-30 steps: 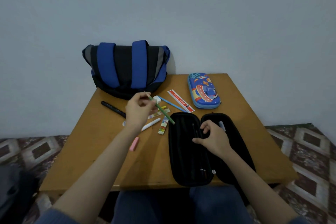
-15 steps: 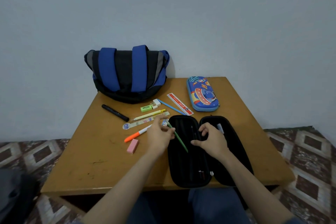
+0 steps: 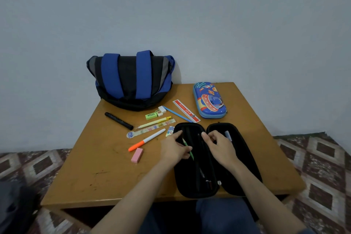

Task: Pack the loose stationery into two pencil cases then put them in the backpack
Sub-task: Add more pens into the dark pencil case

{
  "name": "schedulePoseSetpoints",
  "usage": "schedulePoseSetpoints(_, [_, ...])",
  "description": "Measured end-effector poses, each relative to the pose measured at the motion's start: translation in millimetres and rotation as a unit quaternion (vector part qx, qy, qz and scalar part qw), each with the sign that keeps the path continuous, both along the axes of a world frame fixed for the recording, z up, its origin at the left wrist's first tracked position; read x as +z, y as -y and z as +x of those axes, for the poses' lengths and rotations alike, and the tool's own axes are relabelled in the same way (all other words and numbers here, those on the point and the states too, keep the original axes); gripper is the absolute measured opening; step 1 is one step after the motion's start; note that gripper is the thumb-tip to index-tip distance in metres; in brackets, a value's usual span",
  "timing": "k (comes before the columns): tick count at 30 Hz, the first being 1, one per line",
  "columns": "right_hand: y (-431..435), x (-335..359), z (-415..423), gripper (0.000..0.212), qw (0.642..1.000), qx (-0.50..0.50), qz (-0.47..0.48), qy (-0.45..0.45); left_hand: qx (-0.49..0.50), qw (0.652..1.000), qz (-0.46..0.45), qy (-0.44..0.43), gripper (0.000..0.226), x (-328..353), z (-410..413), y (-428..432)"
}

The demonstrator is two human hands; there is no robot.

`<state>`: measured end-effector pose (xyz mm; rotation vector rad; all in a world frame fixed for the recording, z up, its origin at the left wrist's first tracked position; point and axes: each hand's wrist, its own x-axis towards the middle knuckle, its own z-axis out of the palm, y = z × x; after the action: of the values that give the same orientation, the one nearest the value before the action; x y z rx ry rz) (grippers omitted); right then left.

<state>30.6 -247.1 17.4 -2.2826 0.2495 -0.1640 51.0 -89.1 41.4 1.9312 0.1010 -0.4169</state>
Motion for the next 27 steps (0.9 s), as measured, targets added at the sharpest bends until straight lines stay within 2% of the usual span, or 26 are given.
schedulePoseSetpoints(3, [1.4, 0.0, 0.2, 0.041, 1.0, -0.001, 0.009, -0.003, -0.013, 0.997, 0.073, 0.007, 0.069, -1.9, 3.0, 3.8])
schedulePoseSetpoints(7, [0.9, 0.0, 0.0, 0.04, 1.0, -0.003, 0.008, -0.002, -0.052, 0.995, 0.082, 0.007, 0.047, -2.6, -4.1, 7.3])
schedulePoseSetpoints(14, [2.3, -1.8, 1.3, 0.032, 1.0, 0.007, -0.02, -0.014, -0.11, 0.993, 0.042, -0.028, 0.07, -5.7, -10.2, 10.7])
schedulePoseSetpoints(20, [2.0, -0.4, 0.3, 0.047, 0.999, 0.011, -0.041, -0.03, -0.11, 0.991, 0.054, -0.044, 0.069, -7.1, -12.1, 13.8])
schedulePoseSetpoints(27, [0.2, 1.2, 1.2, 0.043, 0.998, 0.012, -0.06, -0.031, -0.102, 0.991, 0.059, -0.058, 0.068, -6.9, -11.7, 14.6])
